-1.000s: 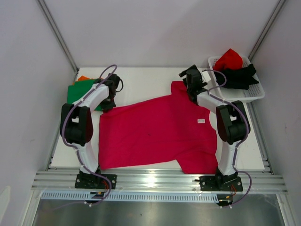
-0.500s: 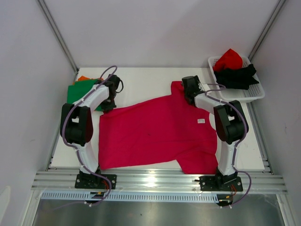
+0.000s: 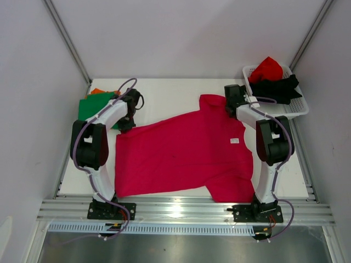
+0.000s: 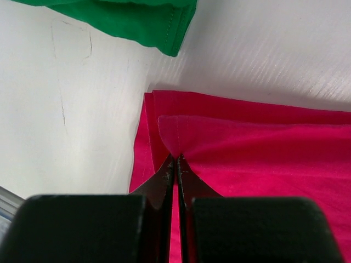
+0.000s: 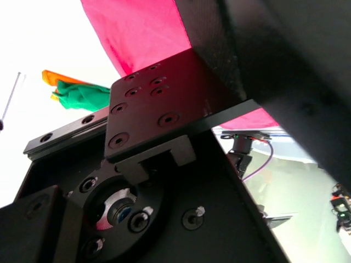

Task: Fold and stack the t-shirts
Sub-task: Grap the side of the flattened tshirt furthest away from the robot with both arms

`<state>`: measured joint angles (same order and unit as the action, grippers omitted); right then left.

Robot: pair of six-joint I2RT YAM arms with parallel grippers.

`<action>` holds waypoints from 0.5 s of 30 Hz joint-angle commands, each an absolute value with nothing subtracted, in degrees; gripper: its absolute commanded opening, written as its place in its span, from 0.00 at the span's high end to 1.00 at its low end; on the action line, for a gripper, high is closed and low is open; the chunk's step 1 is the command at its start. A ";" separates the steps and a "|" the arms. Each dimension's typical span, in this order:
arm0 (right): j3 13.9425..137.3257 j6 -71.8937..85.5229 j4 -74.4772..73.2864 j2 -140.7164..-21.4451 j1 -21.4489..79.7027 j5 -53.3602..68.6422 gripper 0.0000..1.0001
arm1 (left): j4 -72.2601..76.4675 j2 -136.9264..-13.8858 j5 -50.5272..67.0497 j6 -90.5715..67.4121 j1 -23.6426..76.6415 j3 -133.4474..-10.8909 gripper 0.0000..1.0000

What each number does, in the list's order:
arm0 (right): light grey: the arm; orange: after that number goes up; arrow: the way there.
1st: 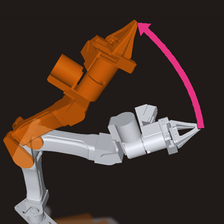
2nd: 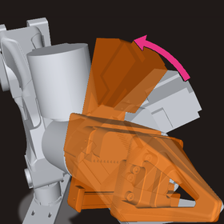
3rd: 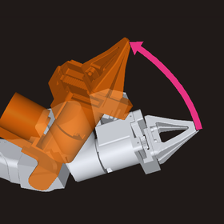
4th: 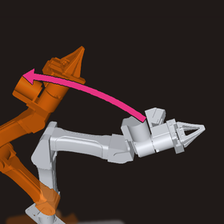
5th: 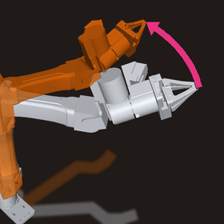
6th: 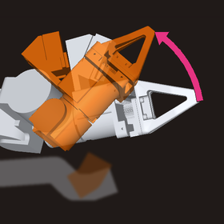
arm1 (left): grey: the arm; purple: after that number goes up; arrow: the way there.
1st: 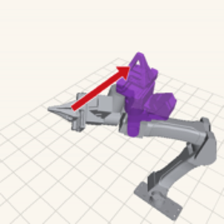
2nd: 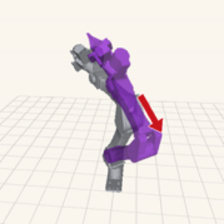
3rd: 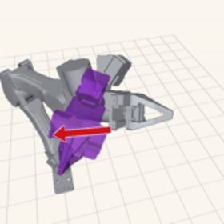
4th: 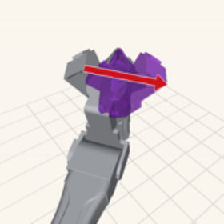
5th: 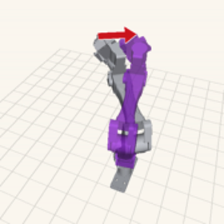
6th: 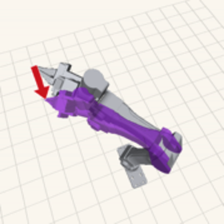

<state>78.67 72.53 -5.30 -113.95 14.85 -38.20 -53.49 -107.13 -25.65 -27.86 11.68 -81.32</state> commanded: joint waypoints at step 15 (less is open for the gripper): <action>83.06 69.79 6.48 -121.46 13.45 -34.37 0.10 | -51.15 -104.06 -26.54 -27.33 12.04 -77.87 0.96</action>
